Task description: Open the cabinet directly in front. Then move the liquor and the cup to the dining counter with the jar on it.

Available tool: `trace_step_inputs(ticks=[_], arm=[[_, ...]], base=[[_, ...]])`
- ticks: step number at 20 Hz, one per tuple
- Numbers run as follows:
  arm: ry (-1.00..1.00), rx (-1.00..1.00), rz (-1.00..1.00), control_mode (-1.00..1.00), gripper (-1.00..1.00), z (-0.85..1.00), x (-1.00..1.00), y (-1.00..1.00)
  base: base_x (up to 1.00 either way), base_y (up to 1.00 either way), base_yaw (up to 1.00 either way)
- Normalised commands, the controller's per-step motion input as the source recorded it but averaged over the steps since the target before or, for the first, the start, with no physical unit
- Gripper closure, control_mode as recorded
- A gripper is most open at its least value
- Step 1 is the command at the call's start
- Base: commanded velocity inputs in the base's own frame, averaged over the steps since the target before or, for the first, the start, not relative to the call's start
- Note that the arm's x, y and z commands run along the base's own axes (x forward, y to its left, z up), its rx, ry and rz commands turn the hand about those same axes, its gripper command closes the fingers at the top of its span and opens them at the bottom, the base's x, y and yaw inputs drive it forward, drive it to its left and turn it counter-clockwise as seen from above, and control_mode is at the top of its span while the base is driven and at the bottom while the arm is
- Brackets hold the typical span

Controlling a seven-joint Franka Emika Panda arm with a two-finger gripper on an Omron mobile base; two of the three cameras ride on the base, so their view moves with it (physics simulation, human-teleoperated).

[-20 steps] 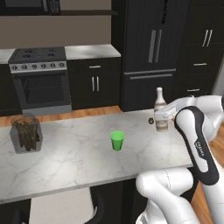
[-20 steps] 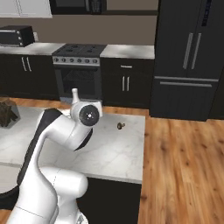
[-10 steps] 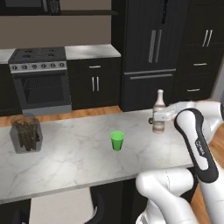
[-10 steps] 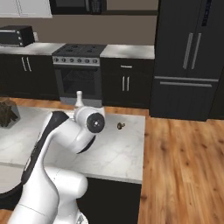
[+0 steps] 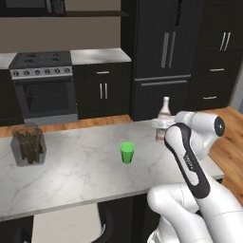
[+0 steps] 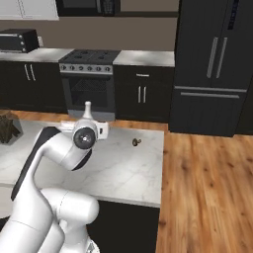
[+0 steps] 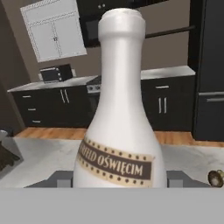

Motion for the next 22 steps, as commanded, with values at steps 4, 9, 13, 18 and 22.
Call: trace_step_inputs(ticks=[4, 9, 13, 18, 22], arm=[[0.12, 0.00, -0.09, -1.00, 1.00, 0.00, 0.09, 0.01], [0.25, -0.04, 0.00, -1.00, 1.00, -0.26, 0.24, -0.04], [0.36, -0.01, 0.00, -1.00, 1.00, -0.30, 0.03, -0.13], [0.19, 0.00, 0.00, -1.00, 1.00, -0.14, 0.02, -0.11], [-0.02, -0.03, 0.00, -1.00, 1.00, -0.16, 0.12, 0.00]], base=[[0.00, 0.00, 0.00], [0.00, 0.00, 0.00], [0.00, 0.00, 0.00], [0.00, 0.00, 0.00], [0.00, 0.00, 0.00]])
